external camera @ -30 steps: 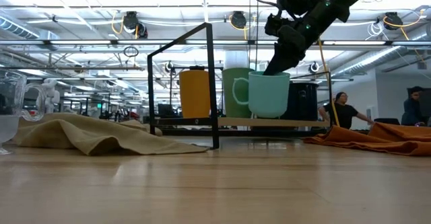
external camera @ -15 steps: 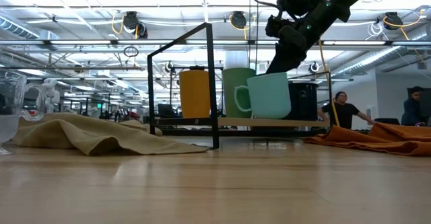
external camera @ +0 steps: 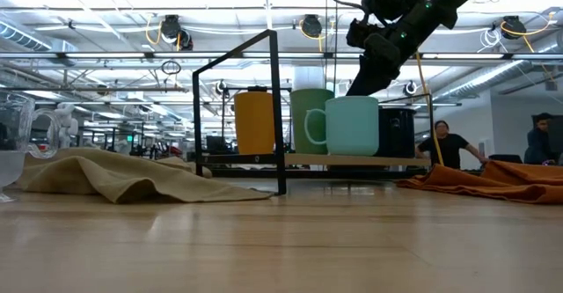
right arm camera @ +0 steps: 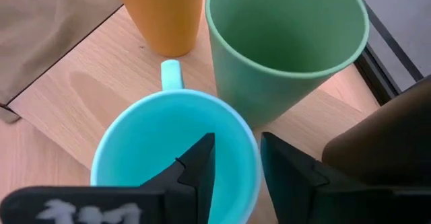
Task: Stack small to large cups/mugs on shelf
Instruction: Put the light blue mug on the shelf, then put the transparent mug on the shelf
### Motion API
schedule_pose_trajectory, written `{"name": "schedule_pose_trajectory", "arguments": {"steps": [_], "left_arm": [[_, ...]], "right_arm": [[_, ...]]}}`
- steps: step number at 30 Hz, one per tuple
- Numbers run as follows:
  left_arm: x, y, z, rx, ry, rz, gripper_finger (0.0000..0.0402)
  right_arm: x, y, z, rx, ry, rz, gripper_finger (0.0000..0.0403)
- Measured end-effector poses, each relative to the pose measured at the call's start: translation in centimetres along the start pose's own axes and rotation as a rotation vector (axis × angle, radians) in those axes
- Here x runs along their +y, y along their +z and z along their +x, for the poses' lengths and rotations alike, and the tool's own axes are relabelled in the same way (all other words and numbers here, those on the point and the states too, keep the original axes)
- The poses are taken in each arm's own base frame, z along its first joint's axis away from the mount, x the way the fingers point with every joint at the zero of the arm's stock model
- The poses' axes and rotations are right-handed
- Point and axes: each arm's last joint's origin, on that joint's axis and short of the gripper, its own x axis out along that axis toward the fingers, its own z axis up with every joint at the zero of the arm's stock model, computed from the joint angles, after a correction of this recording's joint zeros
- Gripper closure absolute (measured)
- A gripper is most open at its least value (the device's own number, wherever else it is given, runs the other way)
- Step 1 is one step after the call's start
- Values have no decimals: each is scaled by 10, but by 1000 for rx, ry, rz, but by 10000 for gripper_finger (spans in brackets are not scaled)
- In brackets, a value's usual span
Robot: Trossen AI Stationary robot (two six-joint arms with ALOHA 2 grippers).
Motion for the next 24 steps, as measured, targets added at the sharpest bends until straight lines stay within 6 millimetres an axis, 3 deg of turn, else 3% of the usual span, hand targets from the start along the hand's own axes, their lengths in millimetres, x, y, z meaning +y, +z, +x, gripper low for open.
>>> {"name": "schedule_pose_trajectory", "arguments": {"steps": [8,17,24], "left_arm": [[0,0,0,0,0,1,289],[-1,-3,0,0,-1,15,289],[-2,-7,0,0,-1,8,289]], "right_arm": [[1,10,-26,-101,-10,-8,282],[18,19,-86,-333,29,-31,282],[45,12,-136,-479,157,-72,282]]}}
